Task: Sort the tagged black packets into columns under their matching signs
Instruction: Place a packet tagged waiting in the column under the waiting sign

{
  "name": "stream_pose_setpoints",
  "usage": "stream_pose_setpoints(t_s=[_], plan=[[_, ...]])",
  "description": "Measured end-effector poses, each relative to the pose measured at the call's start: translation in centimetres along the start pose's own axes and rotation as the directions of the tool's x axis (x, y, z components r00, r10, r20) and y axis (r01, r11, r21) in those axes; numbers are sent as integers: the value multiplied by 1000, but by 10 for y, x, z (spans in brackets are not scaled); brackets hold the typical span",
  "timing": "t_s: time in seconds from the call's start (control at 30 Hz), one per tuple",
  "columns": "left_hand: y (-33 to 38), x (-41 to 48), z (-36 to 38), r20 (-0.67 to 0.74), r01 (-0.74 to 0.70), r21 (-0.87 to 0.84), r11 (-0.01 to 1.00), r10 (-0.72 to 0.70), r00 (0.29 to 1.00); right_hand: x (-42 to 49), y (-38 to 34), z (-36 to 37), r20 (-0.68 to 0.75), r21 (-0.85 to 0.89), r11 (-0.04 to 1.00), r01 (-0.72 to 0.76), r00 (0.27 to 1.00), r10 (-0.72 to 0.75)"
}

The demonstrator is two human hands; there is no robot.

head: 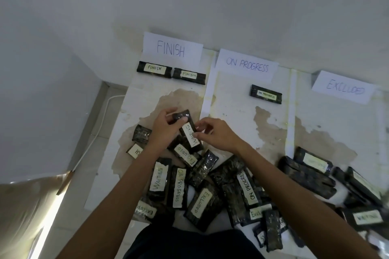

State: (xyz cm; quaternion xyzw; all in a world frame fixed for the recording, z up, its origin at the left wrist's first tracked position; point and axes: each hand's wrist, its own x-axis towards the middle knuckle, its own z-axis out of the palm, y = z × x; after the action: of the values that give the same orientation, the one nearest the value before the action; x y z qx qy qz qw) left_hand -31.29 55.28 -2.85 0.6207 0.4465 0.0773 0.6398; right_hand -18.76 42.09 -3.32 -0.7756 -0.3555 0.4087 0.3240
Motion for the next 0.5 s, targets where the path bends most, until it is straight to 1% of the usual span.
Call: stream_pose_setpoints(t_s=[0.07,0.1,0.2,0.27,0.3,0.33,0.4,0.43,0.47,0.5], plan=[[10,2,16,127,-61,104,993,48,991,-10,1,-2,-39,223,971,-79,995,90],[15,1,25,190,-95,137,986,68,979,-15,2,-5,-52,298,950,-92,992,113],[26,-5,53,301,-199,213,957,129,945,-33,9,-17,-83,392,911,-125,982,170],[27,-14,70,338,-272,297,915,166,927,-44,19,-25,-121,489,855,-172,957,262],[24,-20,77,358,-331,375,866,194,913,-49,24,-30,-137,553,810,-194,938,319],[19,-24,84,388,-409,471,782,233,892,-55,29,-35,-146,623,755,-207,917,371],[10,-32,98,465,-548,623,559,299,833,-68,39,-45,-136,728,654,-207,891,433],[6,-36,106,487,-582,647,492,319,813,-76,45,-49,-128,751,628,-204,888,442],[5,-40,115,497,-602,649,466,340,799,-83,51,-54,-128,759,619,-200,888,442],[4,-44,125,500,-617,638,462,361,787,-90,57,-59,-133,764,616,-194,886,445]])
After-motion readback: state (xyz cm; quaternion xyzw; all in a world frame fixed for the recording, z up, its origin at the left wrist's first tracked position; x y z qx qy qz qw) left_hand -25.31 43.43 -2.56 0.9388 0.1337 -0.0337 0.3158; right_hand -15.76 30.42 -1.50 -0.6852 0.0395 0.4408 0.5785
